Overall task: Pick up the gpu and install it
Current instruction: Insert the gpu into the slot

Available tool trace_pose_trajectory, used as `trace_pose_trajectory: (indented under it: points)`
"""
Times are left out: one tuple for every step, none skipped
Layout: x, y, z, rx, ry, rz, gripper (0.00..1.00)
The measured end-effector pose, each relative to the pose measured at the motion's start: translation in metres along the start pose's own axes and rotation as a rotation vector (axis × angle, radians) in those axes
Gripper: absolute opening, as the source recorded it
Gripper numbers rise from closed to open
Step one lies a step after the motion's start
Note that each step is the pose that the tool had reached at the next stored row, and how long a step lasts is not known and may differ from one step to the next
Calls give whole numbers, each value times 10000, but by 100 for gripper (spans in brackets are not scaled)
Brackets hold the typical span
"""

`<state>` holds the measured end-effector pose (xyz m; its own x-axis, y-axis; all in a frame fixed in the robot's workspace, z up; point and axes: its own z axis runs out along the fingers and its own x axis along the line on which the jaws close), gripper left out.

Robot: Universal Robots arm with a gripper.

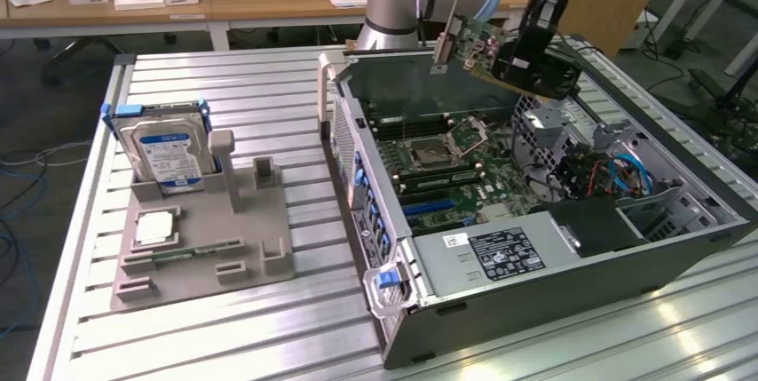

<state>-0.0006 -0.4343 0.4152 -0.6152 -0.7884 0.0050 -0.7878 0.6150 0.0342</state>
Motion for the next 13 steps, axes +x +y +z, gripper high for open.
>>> trace_pose_trajectory:
  points:
    - [0, 0, 4, 1, 7, -186, 28]
    - [0, 0, 7, 2, 14, -365, 28]
    - [0, -1, 11, 3, 19, -546, 28]
    - [0, -1, 14, 3, 26, -725, 28]
    - [0, -1, 17, 4, 32, -905, 28]
    - [0, -1, 19, 6, 38, -1085, 28]
    - [0, -1, 21, 6, 44, -1261, 28]
    - [0, -1, 22, 7, 50, -1443, 28]
    - [0, -1, 23, 9, 55, -1588, 28]
    - [0, -1, 24, 9, 59, -1724, 28]
    - [0, -1, 25, 10, 64, -1864, 28]
    - [0, -1, 26, 10, 69, -2002, 28]
    - [0, -1, 28, 11, 73, -2148, 28]
